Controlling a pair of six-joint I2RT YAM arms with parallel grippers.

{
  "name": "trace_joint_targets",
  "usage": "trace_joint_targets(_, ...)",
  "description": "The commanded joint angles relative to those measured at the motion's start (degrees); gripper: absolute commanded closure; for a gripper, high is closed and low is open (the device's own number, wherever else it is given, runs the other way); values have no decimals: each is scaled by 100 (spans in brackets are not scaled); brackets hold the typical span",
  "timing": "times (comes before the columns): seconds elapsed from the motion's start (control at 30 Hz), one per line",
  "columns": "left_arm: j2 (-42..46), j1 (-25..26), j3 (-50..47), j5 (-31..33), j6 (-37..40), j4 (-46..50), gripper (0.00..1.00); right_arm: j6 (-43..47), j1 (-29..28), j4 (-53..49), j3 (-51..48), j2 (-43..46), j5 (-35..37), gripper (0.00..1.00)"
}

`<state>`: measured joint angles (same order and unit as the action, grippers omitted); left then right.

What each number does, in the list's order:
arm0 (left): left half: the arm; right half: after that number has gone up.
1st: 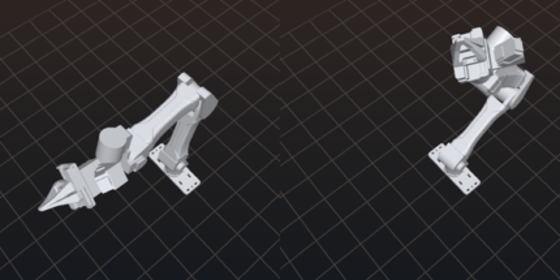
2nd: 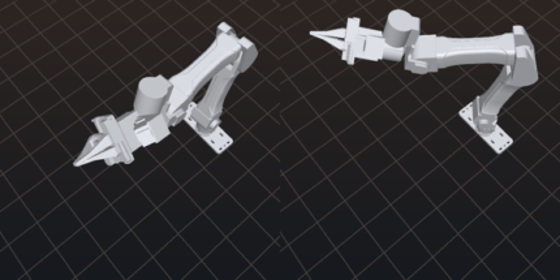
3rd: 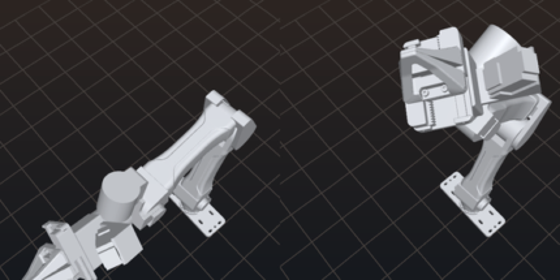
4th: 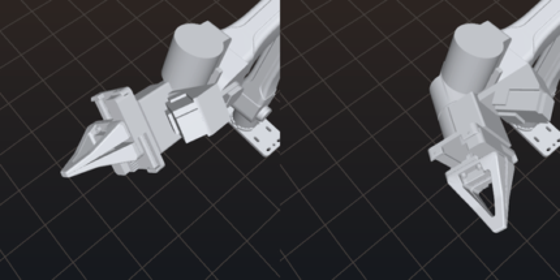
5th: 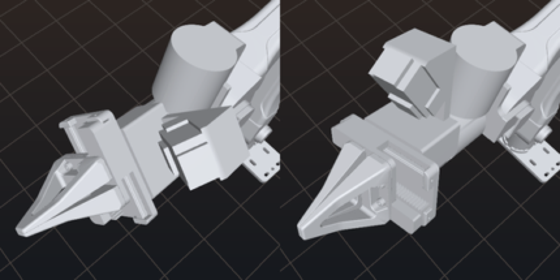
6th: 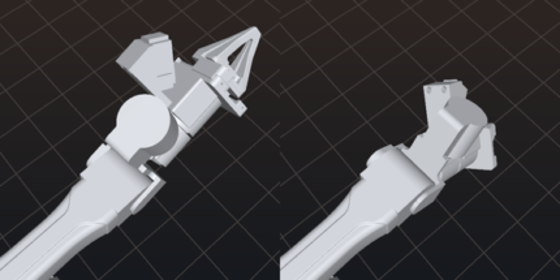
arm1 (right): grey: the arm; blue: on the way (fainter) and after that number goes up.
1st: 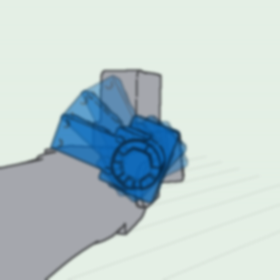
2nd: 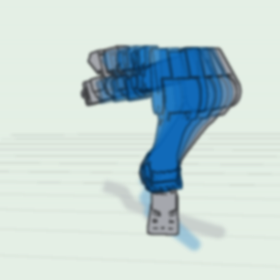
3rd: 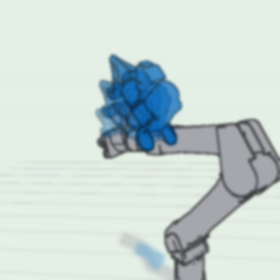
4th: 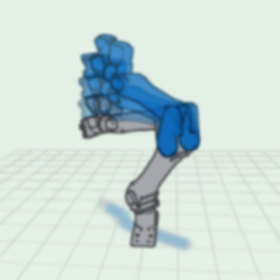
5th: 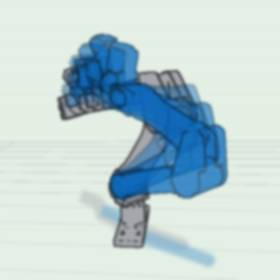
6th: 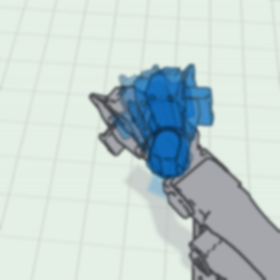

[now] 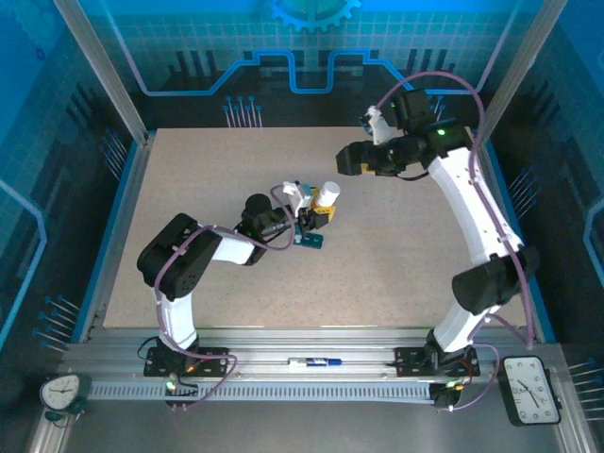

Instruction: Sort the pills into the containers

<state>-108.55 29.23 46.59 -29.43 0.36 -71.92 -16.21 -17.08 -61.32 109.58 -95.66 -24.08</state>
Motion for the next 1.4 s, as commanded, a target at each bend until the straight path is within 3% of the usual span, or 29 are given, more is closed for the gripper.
trace_joint_targets(0.0, 288, -75, 303, -175, -617, -386, 100, -271, 211, 1186, -602, 366, -397, 16)
trace_joint_targets(0.2, 336, -110, 603, -566, -1204, -376, 100, 248, 368, 1869, -1064, 653, -692, 19)
trace_joint_targets(0.63, 282, -143, 972, -1213, -1859, -557, 100, 1170, -41, 1175, -381, 230, -674, 15)
trace_joint_targets(0.9, 325, -149, 993, -1275, -1899, -516, 100, 1412, -313, 896, -225, 74, -214, 16)
trace_joint_targets(1.37, 370, -171, 977, -1279, -1891, -456, 100, 1497, -480, 699, -77, -85, -159, 24)
